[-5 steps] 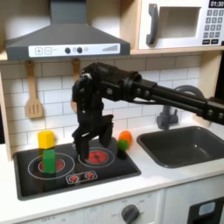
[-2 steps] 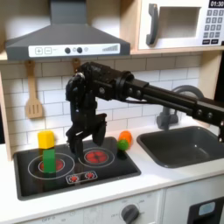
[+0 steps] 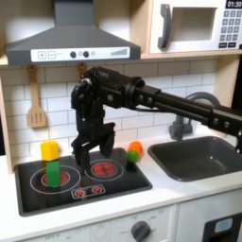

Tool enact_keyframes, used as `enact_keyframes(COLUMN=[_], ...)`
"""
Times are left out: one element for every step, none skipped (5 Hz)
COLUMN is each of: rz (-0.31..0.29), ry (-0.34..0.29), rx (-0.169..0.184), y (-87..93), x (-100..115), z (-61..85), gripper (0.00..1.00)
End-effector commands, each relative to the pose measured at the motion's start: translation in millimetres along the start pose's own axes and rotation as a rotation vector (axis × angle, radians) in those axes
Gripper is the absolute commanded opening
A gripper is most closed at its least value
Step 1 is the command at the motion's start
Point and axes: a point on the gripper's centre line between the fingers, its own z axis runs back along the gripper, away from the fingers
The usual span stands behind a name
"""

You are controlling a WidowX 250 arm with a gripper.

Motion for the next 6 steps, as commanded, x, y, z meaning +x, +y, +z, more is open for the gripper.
enact_keyframes(rz=[0.000, 0.022, 0.067, 0.068, 0.107, 0.087], ry=[-0.010, -0.047, -0.040, -0.052, -0.060, -0.046], rx=[-0.012, 0.014, -0.002, 0.011, 0.012, 0.033], y=[2.1, 3.5, 11.6, 15.6, 20.2, 25.9], x=[2.4, 23.5, 41.3, 58.3, 72.2, 77.0], z=[-6.9, -5.2, -15.7, -17.1, -18.2, -19.9], gripper=[1.00, 1.00, 1.00, 1.00, 1.00, 1.00])
